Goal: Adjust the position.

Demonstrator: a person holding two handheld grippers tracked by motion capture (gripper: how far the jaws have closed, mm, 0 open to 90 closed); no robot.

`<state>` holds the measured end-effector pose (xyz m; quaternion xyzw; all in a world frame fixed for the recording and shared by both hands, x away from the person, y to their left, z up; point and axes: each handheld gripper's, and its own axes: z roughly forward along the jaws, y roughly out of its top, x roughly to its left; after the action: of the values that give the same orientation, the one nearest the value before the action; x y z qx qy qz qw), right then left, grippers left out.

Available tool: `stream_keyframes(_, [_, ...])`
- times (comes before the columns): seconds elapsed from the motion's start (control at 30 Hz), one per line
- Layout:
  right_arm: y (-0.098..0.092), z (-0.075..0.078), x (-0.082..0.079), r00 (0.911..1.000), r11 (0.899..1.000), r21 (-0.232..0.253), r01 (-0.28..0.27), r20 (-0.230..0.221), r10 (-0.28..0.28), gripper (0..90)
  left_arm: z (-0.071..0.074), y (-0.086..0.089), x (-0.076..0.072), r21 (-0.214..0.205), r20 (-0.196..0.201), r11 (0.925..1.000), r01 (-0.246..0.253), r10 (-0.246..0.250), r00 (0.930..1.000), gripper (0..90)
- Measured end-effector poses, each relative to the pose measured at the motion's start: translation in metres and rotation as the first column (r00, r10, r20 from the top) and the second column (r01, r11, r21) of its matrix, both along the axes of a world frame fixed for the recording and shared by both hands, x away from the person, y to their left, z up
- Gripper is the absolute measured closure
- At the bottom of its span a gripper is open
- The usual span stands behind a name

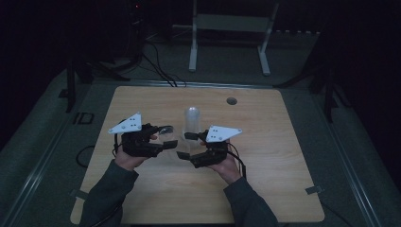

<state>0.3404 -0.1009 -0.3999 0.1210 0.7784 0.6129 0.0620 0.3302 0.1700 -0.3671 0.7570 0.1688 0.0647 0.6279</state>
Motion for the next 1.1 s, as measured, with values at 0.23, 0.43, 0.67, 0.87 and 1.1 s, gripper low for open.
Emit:
stream_keyframes(0.23, [0.002,-0.002,0.000,0.9993,0.999,0.006,-0.036,-0.005,0.036,26.2,-0.001,-0.003,0.000,-0.002,-0.005,0.9997,0.023,-0.023,0.9997,40.7])
stream_keyframes(0.43, [0.005,-0.005,0.000,0.9986,0.999,0.002,-0.050,-0.013,0.050,26.2,-0.002,-0.004,0.000,-0.001,-0.010,0.9995,0.030,-0.030,0.9995,40.8])
stream_keyframes(0.67, [0.008,-0.008,0.002,0.9981,0.998,-0.002,-0.057,-0.023,0.057,26.1,-0.002,-0.005,0.000,-0.008,-0.012,0.9995,0.032,-0.032,0.9994,41.0])
stream_keyframes(0.87, [0.010,-0.009,0.003,0.9982,0.998,-0.015,-0.055,-0.024,0.054,26.2,-0.003,-0.006,0.001,-0.007,-0.012,0.9996,0.028,-0.028,0.9995,41.0])
stream_keyframes(1.1, [0.011,-0.006,0.001,0.9993,0.998,-0.047,-0.037,0.007,0.038,30.2,-0.004,-0.006,0.002,-0.005,-0.017,0.9997,0.023,-0.023,0.9996,39.5])
